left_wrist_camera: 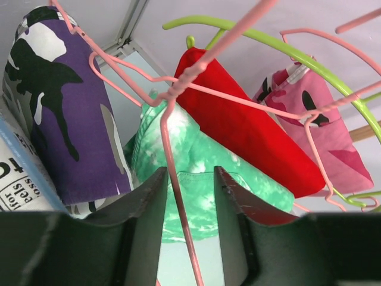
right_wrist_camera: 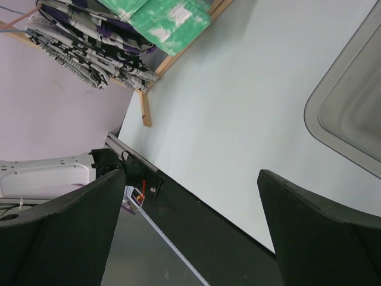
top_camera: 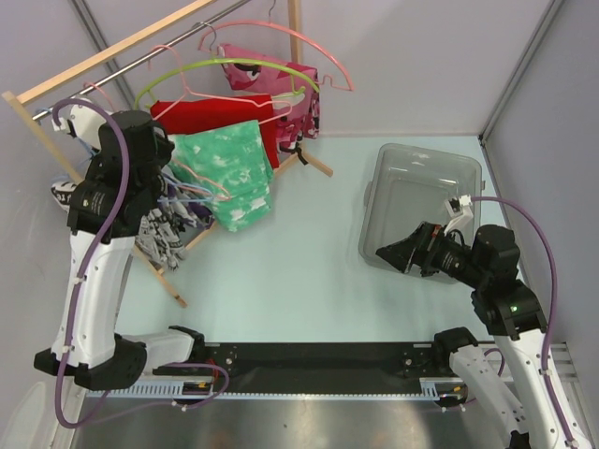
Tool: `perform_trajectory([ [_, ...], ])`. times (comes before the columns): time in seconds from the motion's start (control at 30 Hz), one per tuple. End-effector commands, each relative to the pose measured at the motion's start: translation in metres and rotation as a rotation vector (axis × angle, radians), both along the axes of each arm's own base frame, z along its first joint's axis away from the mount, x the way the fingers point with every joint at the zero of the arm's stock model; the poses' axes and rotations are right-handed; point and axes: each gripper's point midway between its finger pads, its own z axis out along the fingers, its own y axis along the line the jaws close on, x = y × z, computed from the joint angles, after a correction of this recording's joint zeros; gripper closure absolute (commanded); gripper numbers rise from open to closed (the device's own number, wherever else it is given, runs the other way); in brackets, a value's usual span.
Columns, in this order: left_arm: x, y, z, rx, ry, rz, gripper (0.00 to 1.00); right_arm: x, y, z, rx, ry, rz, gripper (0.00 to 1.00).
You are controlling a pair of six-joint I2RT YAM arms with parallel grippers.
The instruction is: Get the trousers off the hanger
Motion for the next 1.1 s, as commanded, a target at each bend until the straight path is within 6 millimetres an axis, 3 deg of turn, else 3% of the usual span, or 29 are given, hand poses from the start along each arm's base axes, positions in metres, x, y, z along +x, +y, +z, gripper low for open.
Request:
perform_trajectory([
  [0.0,-0.005,0.012,0.004,-0.006,-0.042,0.063,0.63,-0.002,0.001,0.022,0.021,-0.062,0.004,0.0],
  [0.07,-0.004,0.013,0.006,0.003,-0.054,0.063,0.64,-0.001,0.001,0.023,0.021,-0.063,0.006,0.0],
  [0.37,-0.013,0.016,0.023,0.016,-0.104,0.052,0.87,-0.001,0.001,0.027,0.027,-0.069,0.004,0.0],
  [0.4,-0.015,0.017,0.026,0.017,-0.11,0.053,0.98,-0.001,0.001,0.029,0.029,-0.072,0.004,0.0],
  [0.43,-0.018,0.018,0.031,0.014,-0.123,0.051,1.0,-0.002,0.002,0.03,0.031,-0.073,0.005,0.0],
  [0.8,-0.05,0.016,0.097,-0.045,-0.322,-0.02,1.0,-0.001,0.003,0.031,0.04,-0.069,0.01,0.0],
  [1.07,-0.064,0.022,0.119,-0.042,-0.379,-0.014,1.0,-0.002,0.003,0.032,0.033,-0.078,0.014,0.0],
])
